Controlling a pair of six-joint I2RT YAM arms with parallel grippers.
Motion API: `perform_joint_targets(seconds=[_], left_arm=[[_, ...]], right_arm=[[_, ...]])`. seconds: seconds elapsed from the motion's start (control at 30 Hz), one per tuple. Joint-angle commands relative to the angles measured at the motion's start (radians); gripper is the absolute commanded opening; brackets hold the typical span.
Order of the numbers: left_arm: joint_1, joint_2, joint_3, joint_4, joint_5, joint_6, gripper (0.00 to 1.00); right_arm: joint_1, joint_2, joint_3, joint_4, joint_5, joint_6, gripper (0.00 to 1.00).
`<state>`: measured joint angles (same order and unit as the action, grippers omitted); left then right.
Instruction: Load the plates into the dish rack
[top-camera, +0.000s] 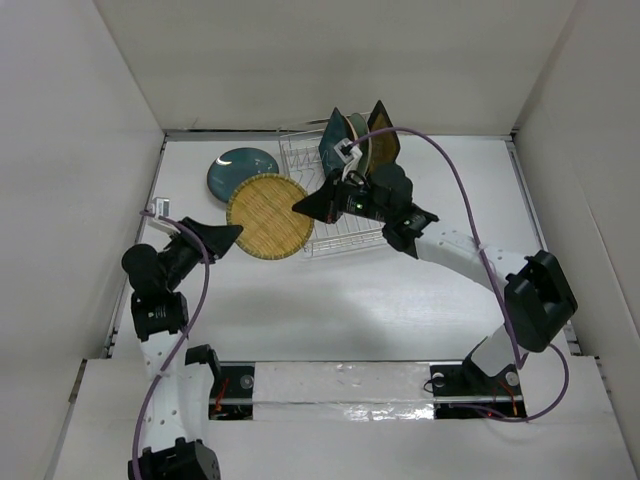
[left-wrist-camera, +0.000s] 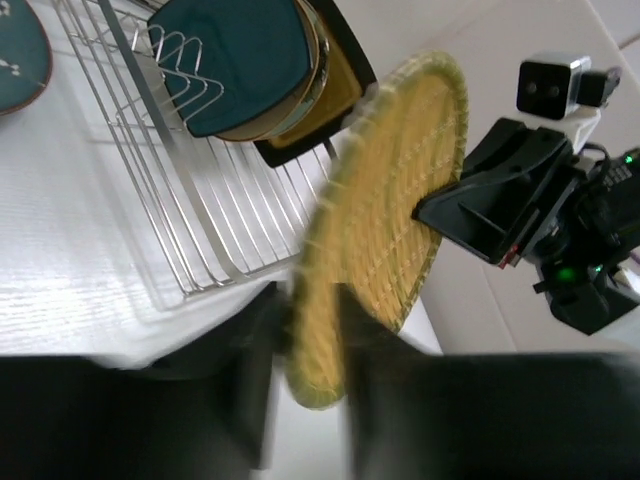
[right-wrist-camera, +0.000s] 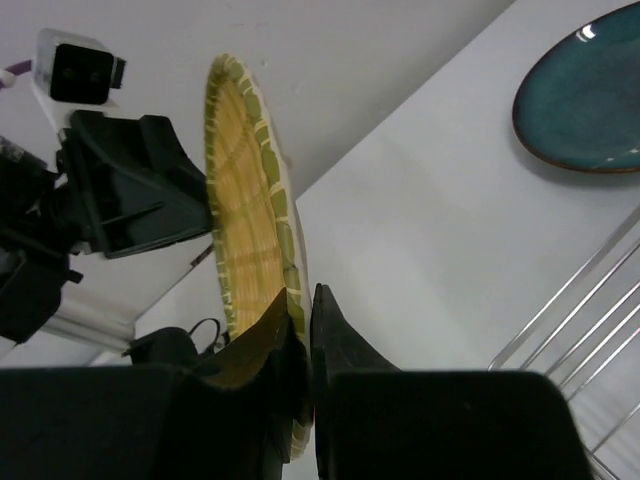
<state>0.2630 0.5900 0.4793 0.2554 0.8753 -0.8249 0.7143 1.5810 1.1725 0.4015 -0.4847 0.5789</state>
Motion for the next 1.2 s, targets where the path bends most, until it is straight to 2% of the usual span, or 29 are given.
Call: perform_joint_targets(seconds=[0.0,0.03,0.07,0.1,0.13,0.17,0.2,0.3,0.37,0.4,0.47,0.7,0.73,0.77,0.83,1.17], left_arm=[[-0.039,-0.025,0.085,-0.039,0.050,0.091,0.36],[-0.054,-0.025,0.100,-0.079,0.025,0.162,0.58],[-0.065,-0.028,0.148,-0.123,-0.005,0.205,0.66],[-0.077,-0.041,0.177,-0.231,-0.106,0.255,0.71],[-0.111,-0.047,0.205,-0.298,-0.187,0.358,0.77],[-0.134,-0.055,0.246,-0.345,-0.270,0.397,0.78],[-0.158,-0.076,0.255,-0.404,-0.438,0.421,0.79],[-0.260,-0.131,0.226,-0.412,-0.635,0.474,0.79],[-0.287,-0.151,0.202,-0.407,-0.671,0.486,0.79],[-0.300,-0.160,0.205,-0.416,-0.676,0.489,0.78],[-0.300,-0.167,0.199,-0.404,-0.650,0.492,0.74],[-0.332,-0.176,0.180,-0.400,-0.616,0.468,0.71],[-0.332,-0.176,0.180,-0.400,-0.615,0.466,0.71],[-0.332,-0.176,0.177,-0.401,-0.616,0.466,0.71],[-0.332,-0.176,0.177,-0.403,-0.618,0.464,0.71],[-0.332,-0.154,0.173,-0.400,-0.618,0.461,0.69]], right_arm=[[0.002,-0.032,0.033,0.007,0.067,-0.056,0.00],[-0.012,-0.039,0.067,-0.062,0.165,-0.071,0.00],[-0.012,-0.045,0.091,-0.100,0.217,-0.112,0.00],[-0.012,-0.047,0.123,-0.145,0.283,-0.135,0.00],[-0.012,-0.038,0.163,-0.249,0.425,-0.164,0.00],[-0.012,-0.027,0.243,-0.295,0.498,-0.216,0.00],[-0.012,-0.015,0.286,-0.338,0.580,-0.238,0.00],[-0.001,0.075,0.465,-0.495,0.851,-0.330,0.00],[0.008,0.164,0.544,-0.545,1.002,-0.393,0.00],[0.008,0.203,0.647,-0.572,1.050,-0.411,0.00],[0.008,0.276,0.745,-0.630,1.148,-0.447,0.00],[-0.012,0.612,1.223,-0.829,1.279,-0.559,0.00],[-0.012,0.643,1.224,-0.829,1.279,-0.567,0.00],[-0.012,0.668,1.297,-0.858,1.320,-0.567,0.00],[-0.012,0.709,1.322,-0.862,1.341,-0.619,0.00],[-0.021,0.755,1.216,-0.793,1.260,-0.580,0.00]])
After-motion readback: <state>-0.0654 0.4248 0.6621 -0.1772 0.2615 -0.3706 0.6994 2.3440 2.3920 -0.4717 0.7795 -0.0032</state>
